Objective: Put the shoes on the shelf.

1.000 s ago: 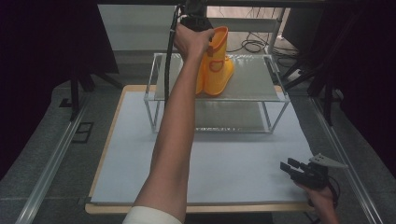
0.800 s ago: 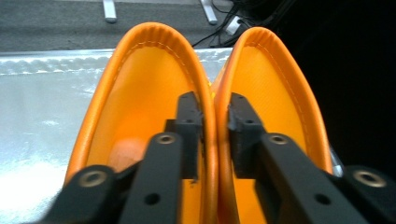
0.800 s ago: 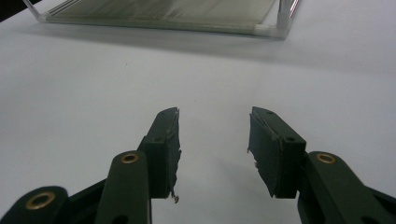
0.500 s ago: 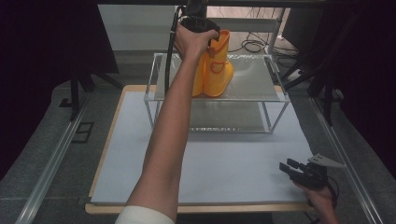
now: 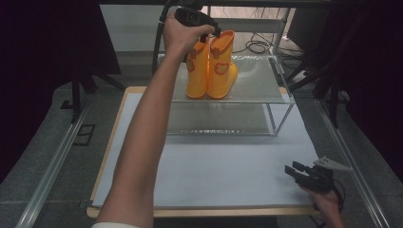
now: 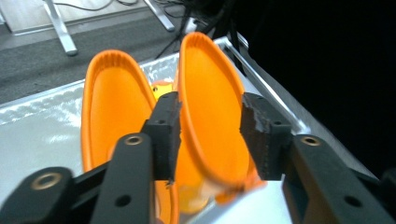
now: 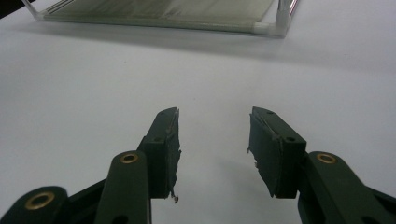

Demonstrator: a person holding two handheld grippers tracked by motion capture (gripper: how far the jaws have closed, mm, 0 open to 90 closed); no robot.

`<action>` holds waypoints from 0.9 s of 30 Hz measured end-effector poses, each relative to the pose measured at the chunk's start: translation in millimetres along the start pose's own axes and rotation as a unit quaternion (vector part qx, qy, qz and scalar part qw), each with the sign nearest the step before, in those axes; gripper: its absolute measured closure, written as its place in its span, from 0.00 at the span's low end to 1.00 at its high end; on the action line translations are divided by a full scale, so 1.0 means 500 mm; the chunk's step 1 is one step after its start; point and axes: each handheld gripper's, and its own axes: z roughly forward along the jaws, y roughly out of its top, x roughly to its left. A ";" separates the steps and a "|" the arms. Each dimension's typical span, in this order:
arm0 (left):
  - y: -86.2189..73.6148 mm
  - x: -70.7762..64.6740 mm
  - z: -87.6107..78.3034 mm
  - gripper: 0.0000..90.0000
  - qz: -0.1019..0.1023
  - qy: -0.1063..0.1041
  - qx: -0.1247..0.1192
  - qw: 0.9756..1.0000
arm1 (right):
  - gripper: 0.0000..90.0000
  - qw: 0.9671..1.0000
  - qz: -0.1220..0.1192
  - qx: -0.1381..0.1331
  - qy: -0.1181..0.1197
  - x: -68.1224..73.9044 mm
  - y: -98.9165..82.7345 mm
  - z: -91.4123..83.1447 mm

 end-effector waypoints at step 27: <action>-0.159 0.035 -0.097 0.98 0.063 -0.039 0.014 0.997 | 0.58 1.000 -0.013 0.012 -0.002 0.011 0.001 0.010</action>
